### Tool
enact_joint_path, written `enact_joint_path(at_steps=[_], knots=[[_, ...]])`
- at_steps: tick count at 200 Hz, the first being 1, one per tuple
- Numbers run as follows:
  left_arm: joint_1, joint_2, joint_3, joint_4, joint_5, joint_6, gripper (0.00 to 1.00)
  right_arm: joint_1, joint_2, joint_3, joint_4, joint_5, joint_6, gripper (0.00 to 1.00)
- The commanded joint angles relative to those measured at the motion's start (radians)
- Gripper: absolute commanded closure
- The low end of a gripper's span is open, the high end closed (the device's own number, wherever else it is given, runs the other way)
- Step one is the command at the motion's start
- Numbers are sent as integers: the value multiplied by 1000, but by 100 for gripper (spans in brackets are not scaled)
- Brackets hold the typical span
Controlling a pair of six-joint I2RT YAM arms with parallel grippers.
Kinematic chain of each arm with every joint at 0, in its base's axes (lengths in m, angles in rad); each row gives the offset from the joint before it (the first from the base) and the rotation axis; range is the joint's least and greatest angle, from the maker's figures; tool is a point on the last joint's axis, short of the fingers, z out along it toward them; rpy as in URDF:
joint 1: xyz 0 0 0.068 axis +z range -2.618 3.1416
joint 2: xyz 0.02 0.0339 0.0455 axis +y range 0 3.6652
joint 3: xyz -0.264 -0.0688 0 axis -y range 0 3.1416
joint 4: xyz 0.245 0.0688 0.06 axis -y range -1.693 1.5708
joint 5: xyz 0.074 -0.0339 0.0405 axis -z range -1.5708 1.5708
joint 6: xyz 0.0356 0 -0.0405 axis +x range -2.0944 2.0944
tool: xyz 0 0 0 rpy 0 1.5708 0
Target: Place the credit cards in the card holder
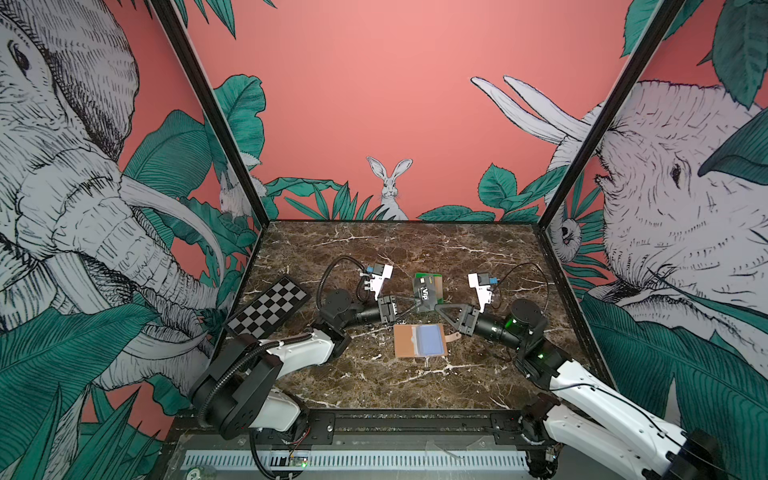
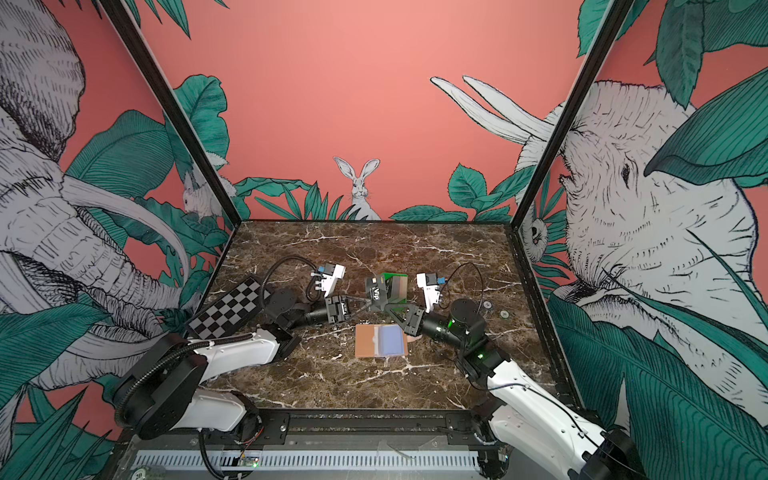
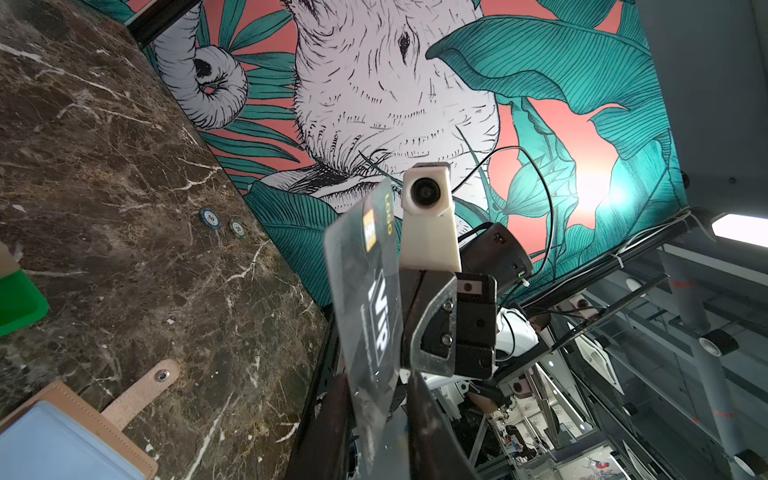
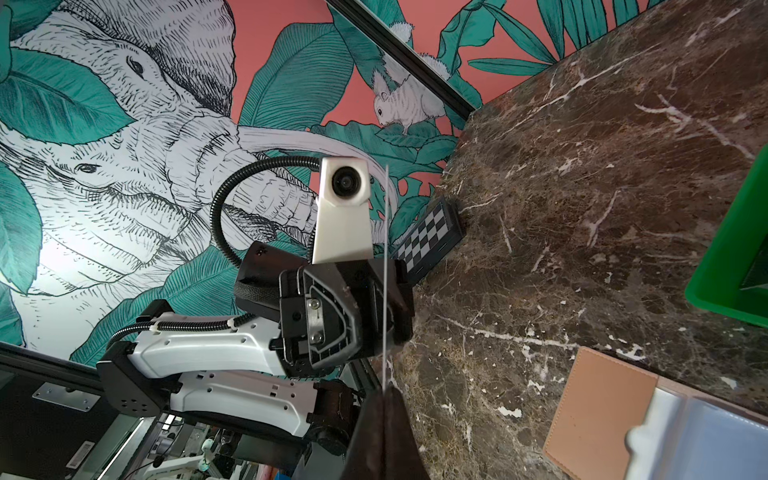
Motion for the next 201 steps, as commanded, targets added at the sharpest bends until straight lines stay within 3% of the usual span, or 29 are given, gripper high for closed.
enact_joint_path(at_steps=[1, 77, 98, 119, 154, 187, 201], knots=[[0, -2, 10, 79, -6, -27, 77, 4, -9, -10, 75, -18, 15, 100], [9, 13, 11, 95, -11, -55, 85, 6, -25, -51, 102, -18, 40, 100], [9, 27, 8, 90, -5, -56, 94, 6, -31, -56, 88, -12, 36, 100], [9, 35, 5, 90, -6, -60, 97, 6, -35, -59, 73, -4, 31, 100], [8, -5, 6, -44, -24, -13, 100, 5, -52, -53, 9, 27, 3, 78], [3, -94, 17, -325, -65, 104, 100, 6, -65, -46, -57, 56, -28, 44], [4, -134, 15, -416, -97, 135, 100, 6, -76, -36, -116, 83, -51, 34]])
